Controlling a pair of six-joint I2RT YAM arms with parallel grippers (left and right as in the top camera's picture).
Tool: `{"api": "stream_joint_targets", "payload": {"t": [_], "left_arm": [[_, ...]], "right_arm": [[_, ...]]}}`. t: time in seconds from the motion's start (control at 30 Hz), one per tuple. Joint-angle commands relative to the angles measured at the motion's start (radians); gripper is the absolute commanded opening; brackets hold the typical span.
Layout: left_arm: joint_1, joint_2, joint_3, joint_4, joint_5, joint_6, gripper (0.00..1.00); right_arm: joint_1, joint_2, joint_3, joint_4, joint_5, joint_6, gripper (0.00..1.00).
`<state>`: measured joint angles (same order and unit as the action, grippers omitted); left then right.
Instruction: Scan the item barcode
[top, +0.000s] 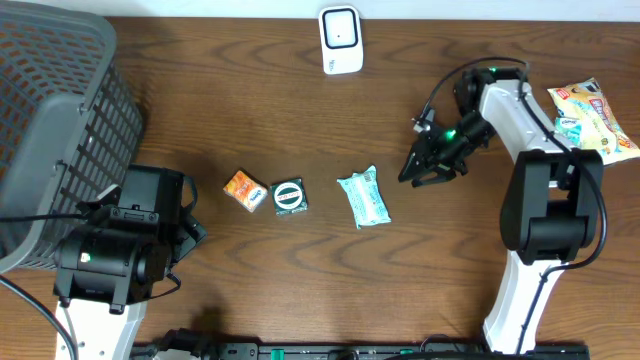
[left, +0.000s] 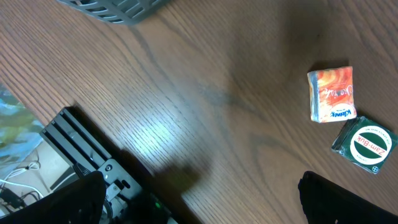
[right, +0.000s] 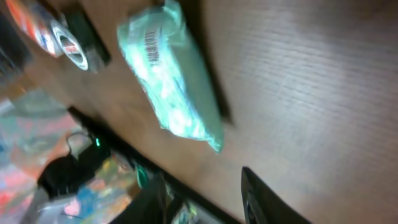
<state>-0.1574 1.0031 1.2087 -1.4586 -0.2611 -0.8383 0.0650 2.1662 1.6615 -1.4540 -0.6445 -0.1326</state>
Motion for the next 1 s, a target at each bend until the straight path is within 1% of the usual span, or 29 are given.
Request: {"api": "stream_joint_targets", "payload": {"t": [0.0,0.03,0.1,0.17,0.4,0.43,0.47,0.5,0.57,0.67,0.87,0.97], "left_arm": [[0.004,-0.005,0.019,-0.003,-0.016,-0.01,0.97],[0.004,-0.005,0.019,-0.003,-0.016,-0.01,0.98],[0.004,-0.005,0.019,-0.003,-0.016,-0.01,0.98],[0.004,-0.005,0.019,-0.003,-0.016,-0.01,0.98],[0.004,-0.005,0.019,-0.003,-0.016,-0.01,0.98],[0.004,-0.005,0.019,-0.003,-0.016,-0.01,0.98],[0.004,-0.005,0.019,-0.003,-0.017,-0.009,0.98],[0.004,-0.005,0.019,-0.003,-0.017,-0.009,0.97],[0.004,-0.005,0.019,-0.003,-0.016,-0.01,0.97],[0.004,-0.005,0.019,-0.003,-0.016,-0.01,0.98],[0.004,-0.005,0.019,-0.003,-0.016,-0.01,0.98],[0.004,-0.005,0.019,-0.003,-0.017,-0.009,0.97]], "right_arm": [[0.063,0.003,0.012,-0.035,0.033,-0.075,0.33],[0.087,0.003,0.012,-0.043,0.061,-0.074,0.31],[0.129,0.003,0.012,-0.048,0.103,-0.073,0.24],[0.177,0.003,0.012,-0.048,0.12,-0.074,0.21],[0.339,0.003,0.012,0.003,0.144,-0.056,0.18],[0.363,0.003,0.012,0.021,0.168,-0.034,0.16],[0.379,0.003,0.012,0.035,0.192,-0.01,0.11],[0.402,0.003,0.012,0.058,0.237,0.039,0.08],[0.431,0.003,0.012,0.084,0.305,0.108,0.04],[0.47,0.003,0.012,0.114,0.363,0.174,0.01],[0.52,0.003,-0.006,0.166,0.385,0.207,0.01],[0.533,0.003,-0.039,0.198,0.493,0.306,0.01]]}}
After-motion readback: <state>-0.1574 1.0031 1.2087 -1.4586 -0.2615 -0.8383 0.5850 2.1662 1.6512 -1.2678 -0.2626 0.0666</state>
